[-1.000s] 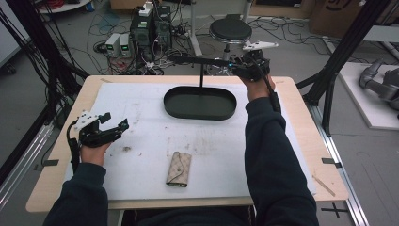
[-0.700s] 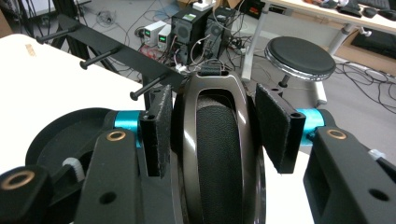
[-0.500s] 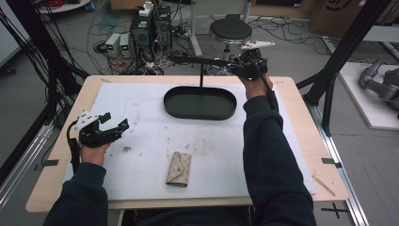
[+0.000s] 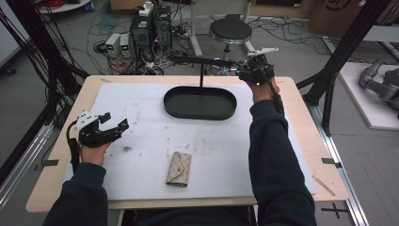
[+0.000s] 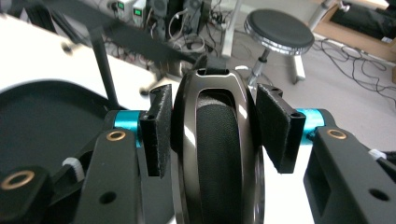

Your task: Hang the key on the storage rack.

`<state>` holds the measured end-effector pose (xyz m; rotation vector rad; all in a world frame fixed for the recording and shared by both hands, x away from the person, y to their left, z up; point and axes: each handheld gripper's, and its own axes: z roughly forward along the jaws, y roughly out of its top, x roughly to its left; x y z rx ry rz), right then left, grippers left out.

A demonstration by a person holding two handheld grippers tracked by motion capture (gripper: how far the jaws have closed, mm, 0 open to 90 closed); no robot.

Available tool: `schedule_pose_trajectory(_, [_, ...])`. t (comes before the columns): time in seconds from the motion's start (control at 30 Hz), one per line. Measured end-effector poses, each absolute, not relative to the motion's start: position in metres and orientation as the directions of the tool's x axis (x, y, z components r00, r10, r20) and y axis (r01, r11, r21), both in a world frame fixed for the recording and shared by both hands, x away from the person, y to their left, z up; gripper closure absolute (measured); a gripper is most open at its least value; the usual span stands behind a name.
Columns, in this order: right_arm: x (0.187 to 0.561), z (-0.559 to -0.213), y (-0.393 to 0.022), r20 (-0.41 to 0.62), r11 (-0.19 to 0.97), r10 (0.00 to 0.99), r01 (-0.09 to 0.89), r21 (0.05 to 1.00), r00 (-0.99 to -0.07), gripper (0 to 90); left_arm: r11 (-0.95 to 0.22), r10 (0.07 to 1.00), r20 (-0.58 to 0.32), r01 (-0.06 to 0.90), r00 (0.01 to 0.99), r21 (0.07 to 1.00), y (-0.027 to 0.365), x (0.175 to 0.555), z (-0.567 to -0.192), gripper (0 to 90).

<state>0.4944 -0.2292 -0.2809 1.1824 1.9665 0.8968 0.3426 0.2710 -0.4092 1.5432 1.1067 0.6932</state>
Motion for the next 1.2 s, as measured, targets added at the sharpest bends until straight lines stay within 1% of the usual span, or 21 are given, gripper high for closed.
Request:
schedule_pose_trajectory(0.03, [0.495, -0.292, -0.232, -0.200, 0.376, 0.904, 0.478, 0.794, -0.379, 50.0, -0.006, 0.908, -0.116, 0.290, 0.402, 0.957, 0.271, 0.343, -0.409, 21.1])
schedule_pose_trajectory(0.1, [0.495, -0.295, -0.232, -0.209, 0.390, 0.900, 0.489, 0.781, -0.383, 50.0, -0.009, 0.908, -0.114, 0.291, 0.402, 0.957, 0.270, 0.343, -0.409, 21.1])
schedule_pose_trajectory(0.13, [0.497, -0.305, -0.229, -0.217, 0.410, 0.894, 0.519, 0.750, -0.392, 50.0, -0.010, 0.909, -0.113, 0.291, 0.402, 0.957, 0.270, 0.343, -0.409, 21.1])
schedule_pose_trajectory(0.23, [0.501, -0.314, -0.225, -0.206, 0.412, 0.893, 0.537, 0.736, -0.401, 49.9, -0.009, 0.909, -0.112, 0.288, 0.402, 0.957, 0.270, 0.342, -0.409, 21.1])
schedule_pose_trajectory(0.27, [0.506, -0.320, -0.223, -0.179, 0.393, 0.898, 0.554, 0.734, -0.401, 49.9, -0.011, 0.908, -0.111, 0.287, 0.403, 0.958, 0.270, 0.342, -0.409, 21.1])
schedule_pose_trajectory(0.37, [0.510, -0.325, -0.220, -0.156, 0.373, 0.905, 0.563, 0.738, -0.396, 49.9, -0.007, 0.909, -0.113, 0.286, 0.401, 0.958, 0.270, 0.342, -0.409, 21.1])
schedule_pose_trajectory(0.4, [0.513, -0.330, -0.218, -0.128, 0.345, 0.913, 0.570, 0.745, -0.386, 49.8, -0.005, 0.909, -0.115, 0.286, 0.401, 0.958, 0.270, 0.342, -0.409, 21.1])
schedule_pose_trajectory(0.63, [0.521, -0.337, -0.217, -0.086, 0.290, 0.933, 0.585, 0.758, -0.350, 49.3, -0.011, 0.908, -0.109, 0.284, 0.405, 0.959, 0.270, 0.341, -0.409, 21.1])
schedule_pose_trajectory(0.73, [0.521, -0.336, -0.216, -0.101, 0.304, 0.929, 0.577, 0.758, -0.357, 48.6, -0.007, 0.908, -0.113, 0.286, 0.402, 0.958, 0.270, 0.341, -0.409, 21.1])
schedule_pose_trajectory(0.77, [0.520, -0.336, -0.216, -0.102, 0.300, 0.930, 0.569, 0.766, -0.352, 47.0, -0.009, 0.908, -0.112, 0.287, 0.403, 0.958, 0.270, 0.341, -0.409, 21.1])
schedule_pose_trajectory(0.83, [0.519, -0.333, -0.217, -0.108, 0.298, 0.931, 0.551, 0.779, -0.350, 39.7, -0.014, 0.907, -0.108, 0.285, 0.407, 0.958, 0.270, 0.341, -0.409, 21.1])
schedule_pose_trajectory(0.97, [0.514, -0.326, -0.225, -0.120, 0.306, 0.928, 0.535, 0.787, -0.354, 37.7, -0.010, 0.906, -0.111, 0.282, 0.408, 0.959, 0.270, 0.341, -0.408, 21.1])
schedule_pose_trajectory(1.0, [0.512, -0.324, -0.228, -0.126, 0.316, 0.925, 0.537, 0.782, -0.359, 37.1, -0.007, 0.906, -0.112, 0.280, 0.408, 0.960, 0.270, 0.341, -0.408, 21.1])
schedule_pose_trajectory(1.07, [0.508, -0.319, -0.239, -0.130, 0.335, 0.916, 0.543, 0.770, -0.380, 31.6, -0.004, 0.905, -0.115, 0.279, 0.409, 0.960, 0.270, 0.341, -0.408, 21.1])
schedule_pose_trajectory(1.1, [0.505, -0.316, -0.245, -0.130, 0.347, 0.908, 0.539, 0.768, -0.398, 31.2, -0.002, 0.904, -0.117, 0.279, 0.411, 0.960, 0.270, 0.341, -0.408, 21.1])
schedule_pose_trajectory(1.13, [0.502, -0.312, -0.252, -0.144, 0.363, 0.901, 0.529, 0.767, -0.410, 28.7, -0.003, 0.903, -0.116, 0.278, 0.413, 0.961, 0.270, 0.341, -0.408, 21.1])
schedule_pose_trajectory(1.2, [0.493, -0.306, -0.264, -0.139, 0.371, 0.893, 0.524, 0.767, -0.429, 24.5, -0.001, 0.899, -0.119, 0.273, 0.422, 0.962, 0.270, 0.341, -0.408, 21.1])
